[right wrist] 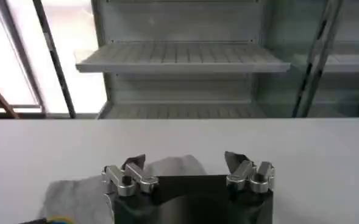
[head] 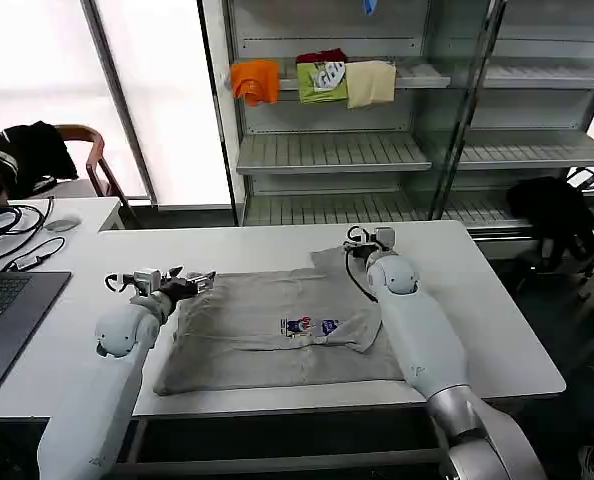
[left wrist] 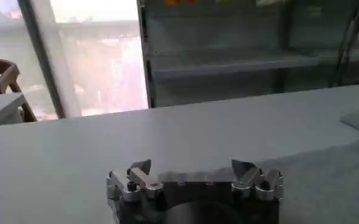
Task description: Fold and organize the clothes.
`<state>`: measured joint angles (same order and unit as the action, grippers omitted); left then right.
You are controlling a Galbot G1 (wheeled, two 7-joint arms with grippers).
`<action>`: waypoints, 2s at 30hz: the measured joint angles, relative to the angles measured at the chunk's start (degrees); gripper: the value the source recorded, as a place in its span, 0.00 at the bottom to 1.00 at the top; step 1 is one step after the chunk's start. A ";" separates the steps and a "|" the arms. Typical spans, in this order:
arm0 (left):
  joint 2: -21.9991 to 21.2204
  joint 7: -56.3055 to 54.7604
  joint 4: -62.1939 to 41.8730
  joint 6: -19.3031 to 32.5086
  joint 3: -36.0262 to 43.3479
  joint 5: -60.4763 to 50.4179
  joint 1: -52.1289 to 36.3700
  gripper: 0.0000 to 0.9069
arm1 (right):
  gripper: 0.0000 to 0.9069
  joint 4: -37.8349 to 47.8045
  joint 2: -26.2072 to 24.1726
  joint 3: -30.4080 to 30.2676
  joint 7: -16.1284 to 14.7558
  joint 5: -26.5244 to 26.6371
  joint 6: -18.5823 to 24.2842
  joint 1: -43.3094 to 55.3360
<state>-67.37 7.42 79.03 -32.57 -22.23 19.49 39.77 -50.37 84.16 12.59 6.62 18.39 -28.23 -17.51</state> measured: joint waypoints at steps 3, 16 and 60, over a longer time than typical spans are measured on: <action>-0.05 0.00 -0.66 0.06 -0.10 -0.27 0.05 1.00 | 1.00 0.65 0.16 0.00 -0.04 -0.29 0.10 -0.12; 0.28 0.00 -2.20 0.09 -0.11 -0.37 0.05 0.47 | 1.00 0.65 0.35 0.35 0.45 -1.42 -0.40 -1.37; -0.05 -1.02 1.08 1.89 -0.02 0.05 2.37 0.02 | 0.00 -18.25 -4.31 1.03 3.07 3.93 -4.36 -10.76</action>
<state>-67.42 6.40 80.11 -30.69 -22.25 19.54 42.14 -68.62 79.85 13.62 9.68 22.31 -32.59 -28.28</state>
